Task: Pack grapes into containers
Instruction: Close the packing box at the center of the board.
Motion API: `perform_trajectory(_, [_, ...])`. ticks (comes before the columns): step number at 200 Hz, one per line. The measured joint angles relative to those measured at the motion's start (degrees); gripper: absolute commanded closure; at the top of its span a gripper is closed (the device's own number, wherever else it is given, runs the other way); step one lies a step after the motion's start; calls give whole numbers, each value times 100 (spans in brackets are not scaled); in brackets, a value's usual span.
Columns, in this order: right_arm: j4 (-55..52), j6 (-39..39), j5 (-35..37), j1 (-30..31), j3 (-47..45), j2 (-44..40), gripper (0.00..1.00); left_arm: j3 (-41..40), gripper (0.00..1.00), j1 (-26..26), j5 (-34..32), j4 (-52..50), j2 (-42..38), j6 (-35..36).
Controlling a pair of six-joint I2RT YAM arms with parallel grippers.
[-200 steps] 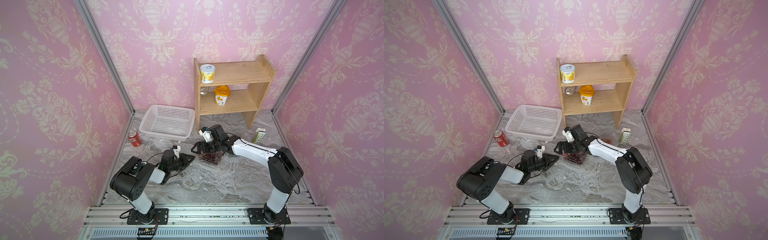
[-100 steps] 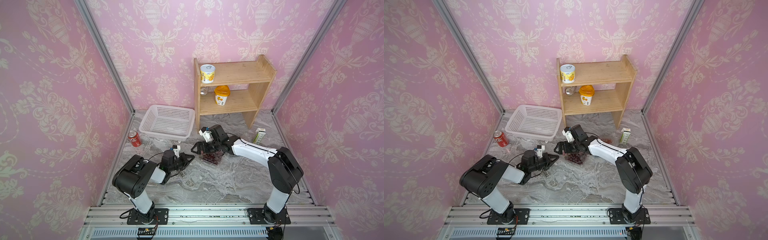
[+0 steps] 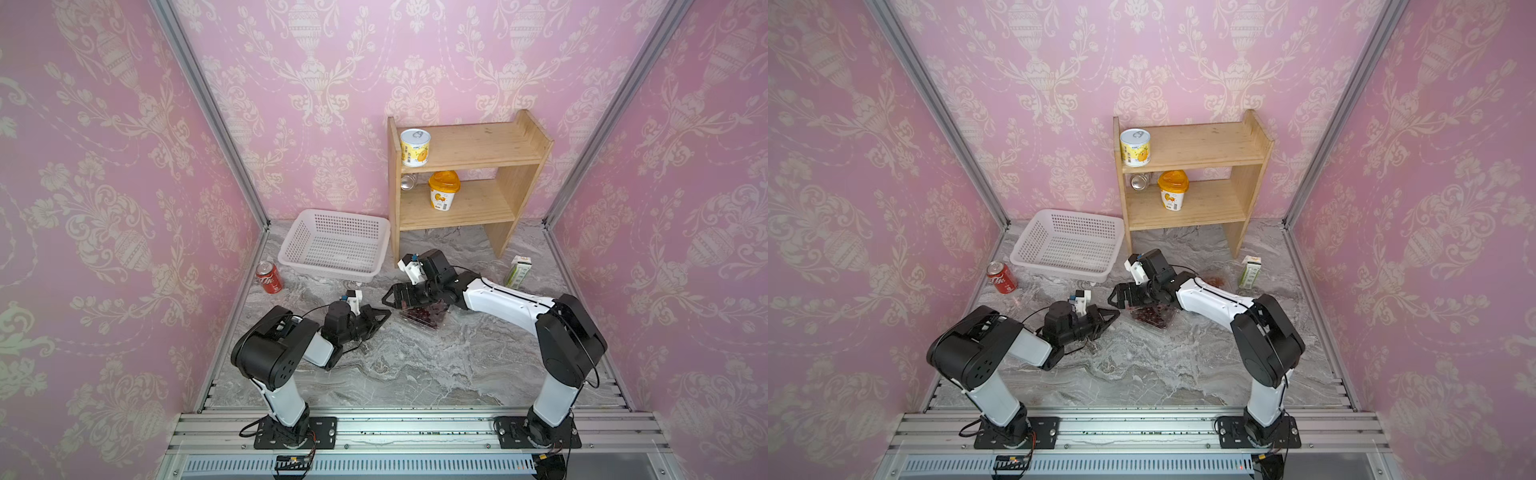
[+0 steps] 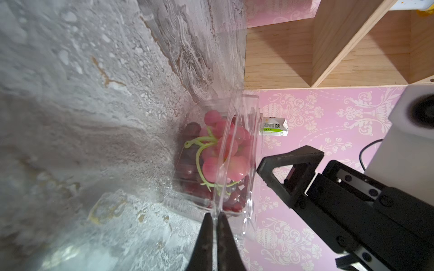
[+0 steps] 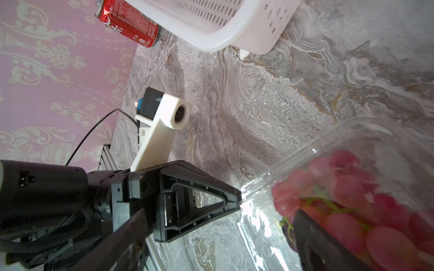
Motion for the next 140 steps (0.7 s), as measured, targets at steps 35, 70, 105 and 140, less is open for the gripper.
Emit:
perform_trajectory(35, [0,0,-4,0,0,0,1,50,100,-31,-24,-79,0,9])
perform_trajectory(70, [-33,-2,0,0,0,0,1,72,75,-31,-63,-518,-225,181])
perform_trajectory(105, [-107,-4,4,0,7,0,1,116,66,9,-236,-1987,-1106,680])
perform_trajectory(140, [-140,-4,7,0,20,0,1,269,62,184,-354,-3132,-2046,1152])
